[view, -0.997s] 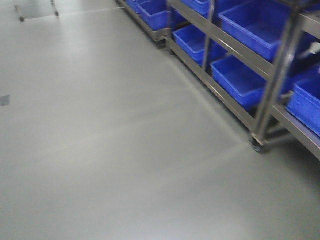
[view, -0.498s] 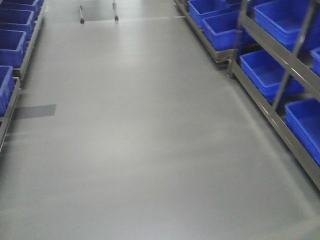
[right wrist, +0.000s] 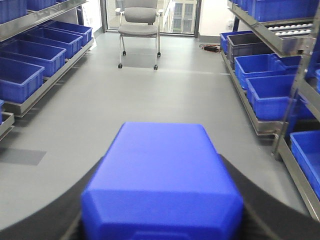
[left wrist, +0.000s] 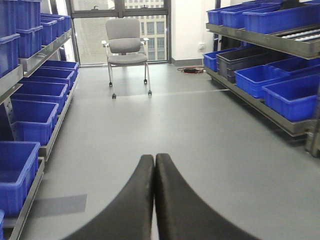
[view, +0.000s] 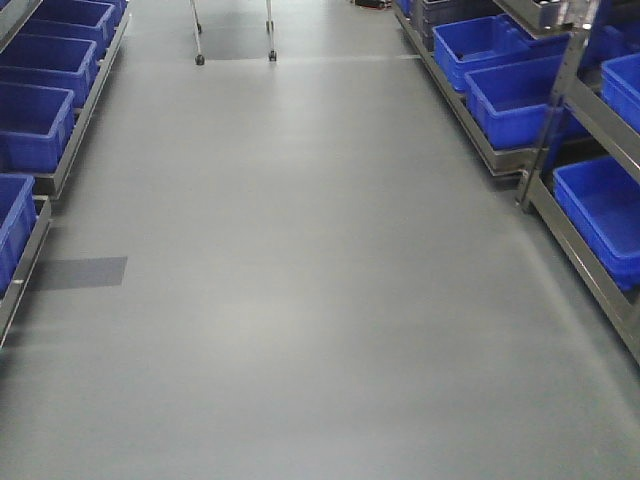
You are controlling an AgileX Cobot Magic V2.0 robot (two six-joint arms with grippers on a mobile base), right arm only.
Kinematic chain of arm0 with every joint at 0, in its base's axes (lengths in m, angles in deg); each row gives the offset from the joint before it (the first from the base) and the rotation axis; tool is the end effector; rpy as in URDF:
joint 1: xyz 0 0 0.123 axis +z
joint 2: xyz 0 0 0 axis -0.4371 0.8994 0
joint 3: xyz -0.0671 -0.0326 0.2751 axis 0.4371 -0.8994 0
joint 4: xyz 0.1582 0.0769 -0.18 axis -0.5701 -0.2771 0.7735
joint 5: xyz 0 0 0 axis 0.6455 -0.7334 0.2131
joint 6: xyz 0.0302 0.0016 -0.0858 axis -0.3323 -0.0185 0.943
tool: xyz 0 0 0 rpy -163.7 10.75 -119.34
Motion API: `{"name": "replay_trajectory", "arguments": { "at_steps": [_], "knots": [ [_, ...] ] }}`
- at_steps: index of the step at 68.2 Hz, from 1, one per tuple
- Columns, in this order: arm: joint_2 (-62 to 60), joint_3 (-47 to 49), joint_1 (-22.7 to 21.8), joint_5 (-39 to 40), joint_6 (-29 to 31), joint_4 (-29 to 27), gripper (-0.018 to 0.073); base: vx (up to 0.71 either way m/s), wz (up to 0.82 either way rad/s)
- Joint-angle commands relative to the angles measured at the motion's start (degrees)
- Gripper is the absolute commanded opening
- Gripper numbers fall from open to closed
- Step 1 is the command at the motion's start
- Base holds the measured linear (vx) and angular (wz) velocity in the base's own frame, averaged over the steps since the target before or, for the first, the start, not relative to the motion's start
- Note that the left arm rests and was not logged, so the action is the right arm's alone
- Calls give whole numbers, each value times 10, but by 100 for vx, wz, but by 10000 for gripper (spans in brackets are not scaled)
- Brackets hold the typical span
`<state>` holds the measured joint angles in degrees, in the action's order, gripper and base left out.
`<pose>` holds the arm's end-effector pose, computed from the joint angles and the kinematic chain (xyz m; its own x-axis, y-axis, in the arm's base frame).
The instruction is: Pour parts from conveyor to right shelf
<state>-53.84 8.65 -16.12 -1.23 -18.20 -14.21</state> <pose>0.0634 0.0074 0.2793 -0.1945 -0.0848 -0.9772 -0.1433 0.9880 -0.0572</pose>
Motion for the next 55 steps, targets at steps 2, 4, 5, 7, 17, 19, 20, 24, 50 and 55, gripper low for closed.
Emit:
{"name": "replay_trajectory", "arguments": {
  "at_steps": [2, 4, 5, 7, 17, 19, 20, 24, 50, 55],
  "knots": [
    [7, 16, -1, 46, 2, 3, -10, 67, 11],
    [7, 16, -1, 46, 2, 3, -10, 67, 11],
    [7, 16, -1, 46, 2, 3, -10, 67, 11],
    [7, 16, -1, 46, 2, 3, -10, 68, 10],
    [7, 16, -1, 46, 2, 3, -10, 67, 10],
    [7, 16, -1, 46, 2, 3, -10, 68, 7],
    [7, 16, -1, 46, 2, 3, -10, 69, 7],
    [7, 16, -1, 46, 2, 3, -10, 68, 6],
    [7, 16, -1, 46, 2, 3, -10, 66, 0],
    [7, 16, -1, 46, 2, 3, -10, 65, -8]
  ]
}}
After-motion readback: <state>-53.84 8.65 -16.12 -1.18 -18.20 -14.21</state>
